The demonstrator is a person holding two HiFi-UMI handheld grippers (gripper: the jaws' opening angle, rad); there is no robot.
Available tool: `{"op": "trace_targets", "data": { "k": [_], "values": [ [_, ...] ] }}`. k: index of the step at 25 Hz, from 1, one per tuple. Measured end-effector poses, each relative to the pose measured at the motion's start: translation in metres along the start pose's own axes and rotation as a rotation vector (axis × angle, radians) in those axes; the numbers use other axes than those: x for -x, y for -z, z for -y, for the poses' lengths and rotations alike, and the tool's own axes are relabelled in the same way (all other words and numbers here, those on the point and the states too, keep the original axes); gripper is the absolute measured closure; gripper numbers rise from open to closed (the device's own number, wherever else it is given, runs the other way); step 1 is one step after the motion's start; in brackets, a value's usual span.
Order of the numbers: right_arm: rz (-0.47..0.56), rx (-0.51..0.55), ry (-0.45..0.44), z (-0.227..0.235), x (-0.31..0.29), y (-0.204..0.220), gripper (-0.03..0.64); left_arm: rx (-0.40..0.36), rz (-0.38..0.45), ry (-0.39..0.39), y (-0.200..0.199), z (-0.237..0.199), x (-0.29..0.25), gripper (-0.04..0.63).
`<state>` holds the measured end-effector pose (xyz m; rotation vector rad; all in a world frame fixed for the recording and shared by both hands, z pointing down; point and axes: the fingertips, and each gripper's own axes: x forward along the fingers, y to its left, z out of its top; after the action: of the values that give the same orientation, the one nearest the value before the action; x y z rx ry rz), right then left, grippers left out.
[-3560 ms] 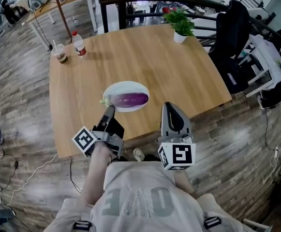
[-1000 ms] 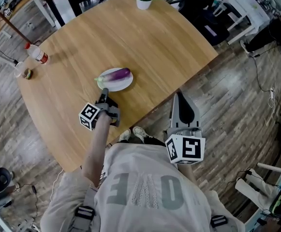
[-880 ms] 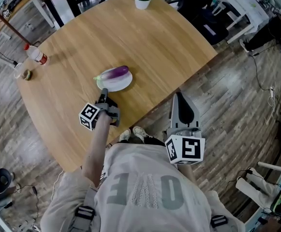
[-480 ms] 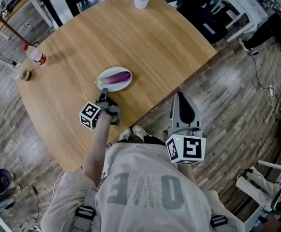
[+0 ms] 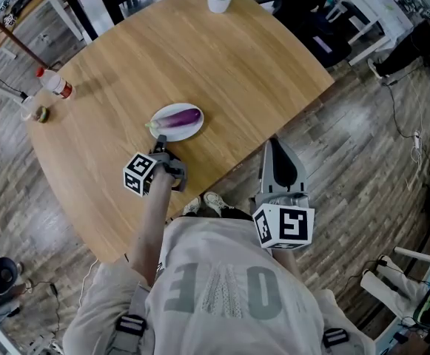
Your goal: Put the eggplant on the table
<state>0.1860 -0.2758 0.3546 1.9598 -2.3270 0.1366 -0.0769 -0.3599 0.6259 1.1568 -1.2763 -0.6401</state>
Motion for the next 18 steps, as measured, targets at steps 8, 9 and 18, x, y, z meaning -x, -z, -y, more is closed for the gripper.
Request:
{"op": "trace_targets", "data": {
  "k": [8,9,18],
  "values": [
    [-0.001,-0.001,-0.007,0.001,-0.005,0.001,0.594,0.02,0.021,-0.029,0.0,0.002,0.003,0.476],
    [0.001,-0.001,-0.007,0.002,-0.005,0.001,0.594,0.02,0.028,-0.037,-0.001,0.002,0.004,0.461],
    [0.004,-0.01,-0.035,-0.002,-0.008,-0.001,0.594,0.067,0.114,-0.104,-0.011,0.011,0.019,0.318]
  ]
}}
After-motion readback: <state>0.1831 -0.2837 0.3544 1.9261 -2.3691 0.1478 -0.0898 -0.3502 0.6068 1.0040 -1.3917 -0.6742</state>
